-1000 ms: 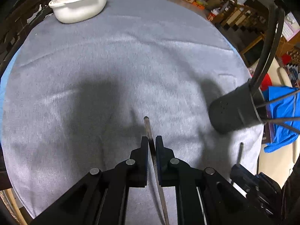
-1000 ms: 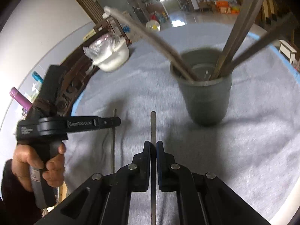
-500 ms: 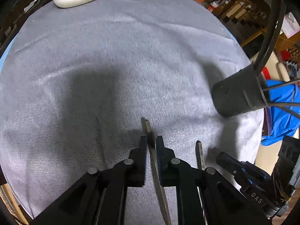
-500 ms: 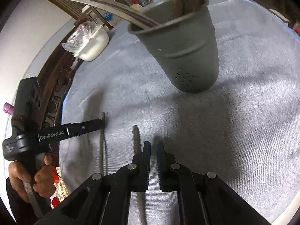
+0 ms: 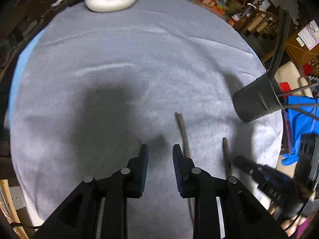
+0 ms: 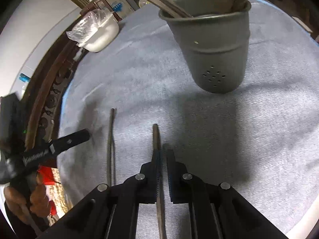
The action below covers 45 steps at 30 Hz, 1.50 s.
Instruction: Organize utensils
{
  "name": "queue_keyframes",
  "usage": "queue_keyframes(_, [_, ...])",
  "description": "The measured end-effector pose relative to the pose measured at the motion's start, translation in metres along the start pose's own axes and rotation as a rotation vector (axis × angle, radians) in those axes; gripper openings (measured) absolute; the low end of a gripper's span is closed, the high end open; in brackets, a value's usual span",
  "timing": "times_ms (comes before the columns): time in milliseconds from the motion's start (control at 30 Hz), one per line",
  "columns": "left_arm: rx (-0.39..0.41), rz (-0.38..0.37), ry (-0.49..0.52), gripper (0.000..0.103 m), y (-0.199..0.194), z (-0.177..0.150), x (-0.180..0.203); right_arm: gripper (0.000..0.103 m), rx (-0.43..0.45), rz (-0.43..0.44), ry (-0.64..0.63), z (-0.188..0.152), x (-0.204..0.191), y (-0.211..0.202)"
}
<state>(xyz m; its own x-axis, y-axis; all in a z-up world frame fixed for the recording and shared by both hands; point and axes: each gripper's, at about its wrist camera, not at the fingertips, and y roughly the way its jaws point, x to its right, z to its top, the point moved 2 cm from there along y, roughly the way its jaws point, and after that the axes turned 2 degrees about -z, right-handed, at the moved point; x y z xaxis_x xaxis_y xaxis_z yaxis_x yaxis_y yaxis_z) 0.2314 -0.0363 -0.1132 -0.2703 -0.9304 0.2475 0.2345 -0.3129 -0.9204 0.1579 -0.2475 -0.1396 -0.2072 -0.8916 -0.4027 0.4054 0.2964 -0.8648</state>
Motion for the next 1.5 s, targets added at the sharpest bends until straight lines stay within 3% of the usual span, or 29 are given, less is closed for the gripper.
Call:
queue_keyframes(133, [0.076,0.08,0.035,0.029,-0.009,-0.015,0.004,0.009,0.007,-0.081,0.013,-0.003,0.012,-0.002])
queue_keyframes(233, [0.163,0.151,0.091,0.053,-0.023,-0.024,0.01,0.01,0.012,-0.093,0.012,-0.007,0.021,-0.003])
queue_keyframes(400, [0.25,0.206,0.148,0.055,-0.041,-0.029,0.018,0.01,0.01,-0.1,0.023,-0.005,0.023,-0.002])
queue_keyframes(600, [0.344,0.287,0.2,0.059,-0.059,-0.035,0.027,0.01,0.07,-0.01,0.092,-0.007,0.034,-0.001])
queue_keyframes(800, [0.357,0.318,0.212,0.059,-0.064,-0.042,0.03,0.01,0.108,-0.003,0.089,-0.012,0.033,-0.003])
queue_keyframes(967, [0.368,0.336,0.219,0.059,-0.069,-0.046,0.032,0.01,0.086,-0.017,0.123,-0.013,0.037,-0.009])
queue_keyframes(1100, [0.375,0.345,0.214,0.059,-0.073,-0.048,0.035,0.01,0.23,-0.026,0.031,-0.018,0.028,-0.043])
queue_keyframes(1367, [0.408,0.353,0.238,0.059,-0.086,-0.054,0.048,0.011,0.717,-0.017,-0.132,-0.057,0.003,-0.16])
queue_keyframes(1400, [0.416,0.355,0.242,0.059,-0.089,-0.056,0.05,0.016,0.765,-0.014,-0.135,-0.063,0.002,-0.17])
queue_keyframes(1433, [0.423,0.357,0.246,0.059,-0.091,-0.057,0.052,0.043,0.804,-0.01,-0.137,-0.068,0.001,-0.179])
queue_keyframes(1467, [0.429,0.359,0.25,0.059,-0.094,-0.059,0.054,0.097,0.831,0.003,-0.137,-0.073,0.001,-0.186])
queue_keyframes(1500, [0.439,0.363,0.256,0.059,-0.098,-0.061,0.057,0.103,0.843,0.025,-0.135,-0.077,0.001,-0.192])
